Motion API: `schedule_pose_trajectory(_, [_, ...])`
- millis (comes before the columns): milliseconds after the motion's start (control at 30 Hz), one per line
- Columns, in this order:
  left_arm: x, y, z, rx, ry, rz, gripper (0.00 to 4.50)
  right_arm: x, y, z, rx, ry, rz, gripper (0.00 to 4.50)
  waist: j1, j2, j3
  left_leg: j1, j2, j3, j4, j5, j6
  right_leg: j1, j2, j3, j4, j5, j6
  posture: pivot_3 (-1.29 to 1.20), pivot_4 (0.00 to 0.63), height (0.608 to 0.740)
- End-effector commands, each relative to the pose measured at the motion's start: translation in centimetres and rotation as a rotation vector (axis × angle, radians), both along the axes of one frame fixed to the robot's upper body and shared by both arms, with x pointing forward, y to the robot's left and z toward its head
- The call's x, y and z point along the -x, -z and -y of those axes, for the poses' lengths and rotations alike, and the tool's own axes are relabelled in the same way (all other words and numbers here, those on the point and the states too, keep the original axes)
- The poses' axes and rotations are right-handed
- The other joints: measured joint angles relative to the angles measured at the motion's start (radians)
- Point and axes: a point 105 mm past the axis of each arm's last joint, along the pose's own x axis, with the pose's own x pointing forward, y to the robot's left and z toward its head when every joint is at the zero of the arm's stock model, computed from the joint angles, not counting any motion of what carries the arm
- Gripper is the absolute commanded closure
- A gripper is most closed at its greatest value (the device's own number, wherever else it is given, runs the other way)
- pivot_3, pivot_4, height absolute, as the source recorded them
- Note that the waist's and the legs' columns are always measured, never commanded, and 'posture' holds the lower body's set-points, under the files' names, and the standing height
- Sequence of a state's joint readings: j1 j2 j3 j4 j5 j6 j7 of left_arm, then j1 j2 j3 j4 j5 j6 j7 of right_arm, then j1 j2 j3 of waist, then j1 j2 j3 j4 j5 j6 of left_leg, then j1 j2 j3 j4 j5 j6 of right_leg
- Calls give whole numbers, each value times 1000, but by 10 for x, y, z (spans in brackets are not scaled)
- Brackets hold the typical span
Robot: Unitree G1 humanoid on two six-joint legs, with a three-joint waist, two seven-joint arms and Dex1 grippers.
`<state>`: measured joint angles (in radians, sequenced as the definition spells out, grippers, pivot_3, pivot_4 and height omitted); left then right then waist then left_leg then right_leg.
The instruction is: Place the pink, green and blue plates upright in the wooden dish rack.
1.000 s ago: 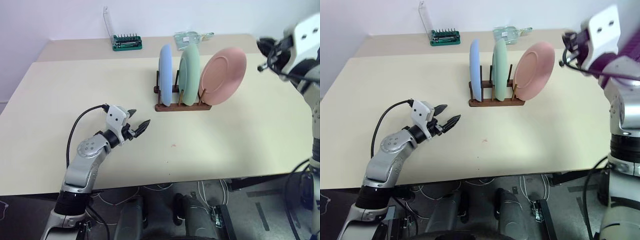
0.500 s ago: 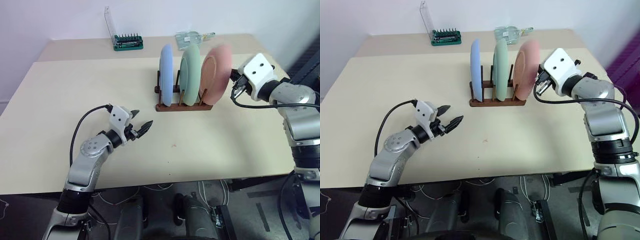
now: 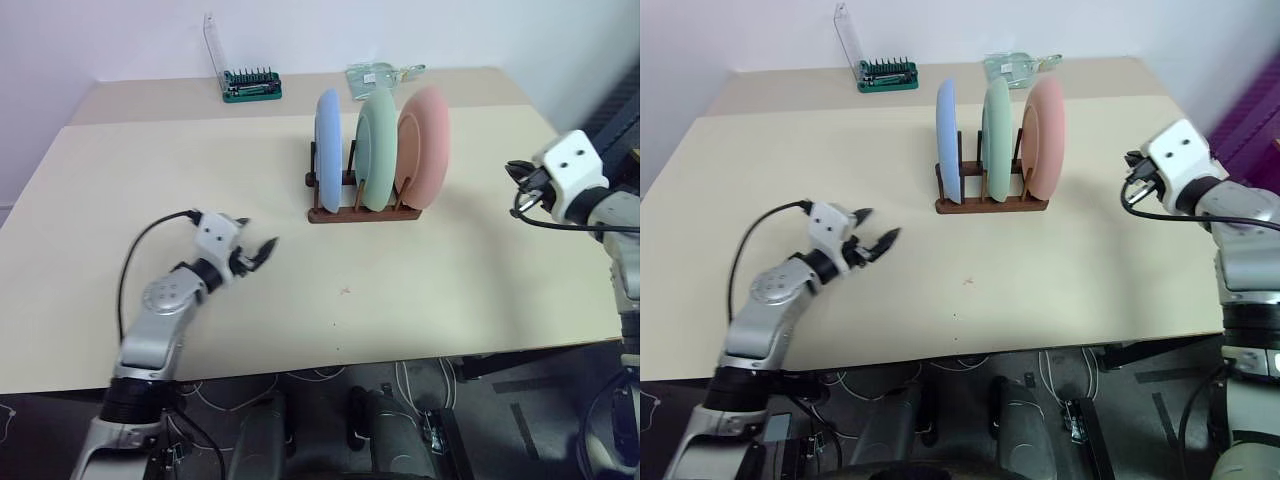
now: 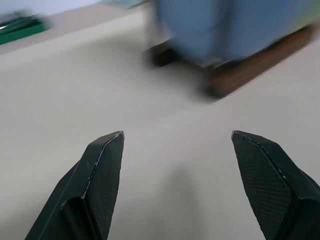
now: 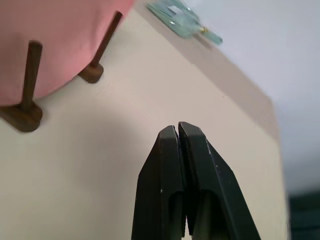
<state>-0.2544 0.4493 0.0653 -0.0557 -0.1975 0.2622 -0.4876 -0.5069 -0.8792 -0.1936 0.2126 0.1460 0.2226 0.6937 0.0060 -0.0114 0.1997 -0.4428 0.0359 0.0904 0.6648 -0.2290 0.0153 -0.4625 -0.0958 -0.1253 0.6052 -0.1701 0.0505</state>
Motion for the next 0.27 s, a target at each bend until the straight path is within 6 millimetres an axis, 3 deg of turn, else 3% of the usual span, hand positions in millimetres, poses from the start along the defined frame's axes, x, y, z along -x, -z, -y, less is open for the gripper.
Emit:
schedule_pose_trajectory(33, [4, -1, -40, -18, -88, 11, 963, 9, -5, -1, -127, -65, 26, 4459, -2, 0, 0, 0, 1, 0, 0, 0, 0, 0, 0, 0, 0, 0, 0, 0, 150, 730])
schedule_pose_trajectory(133, [14, 8, -54, -34, -103, -32, 963, 11, 15, 1, -129, -69, -30, 4459, 1, 0, 0, 0, 3, 0, 0, 0, 0, 0, 0, 0, 0, 0, -1, 0, 150, 730])
schedule_pose_trajectory(267, [22, 15, -61, -31, -130, -57, 963, 6, 28, -2, -148, -66, -40, 4459, 8, 0, 0, 0, 2, 1, 1, 0, 0, 1, -1, 0, -1, -2, -4, 0, 150, 730])
